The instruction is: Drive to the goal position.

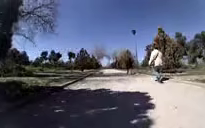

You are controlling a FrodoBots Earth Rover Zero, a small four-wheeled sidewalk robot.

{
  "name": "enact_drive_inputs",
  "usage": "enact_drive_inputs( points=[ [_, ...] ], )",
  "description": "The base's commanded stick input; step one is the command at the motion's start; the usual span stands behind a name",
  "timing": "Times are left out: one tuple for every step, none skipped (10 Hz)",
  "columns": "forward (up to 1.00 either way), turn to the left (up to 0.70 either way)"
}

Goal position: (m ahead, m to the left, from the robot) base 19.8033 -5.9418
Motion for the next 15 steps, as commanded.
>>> enact_drive_inputs(
  points=[
    [0.85,0.00],
    [0.85,0.00],
    [0.85,0.00],
    [0.85,0.00],
    [0.85,0.00],
    [0.85,0.00],
    [0.85,0.00],
    [0.85,0.00],
    [0.85,0.00],
    [0.85,0.00],
    [0.85,0.00],
    [0.85,0.00],
    [0.85,0.00],
    [0.85,0.00],
    [0.85,0.00]
  ],
)
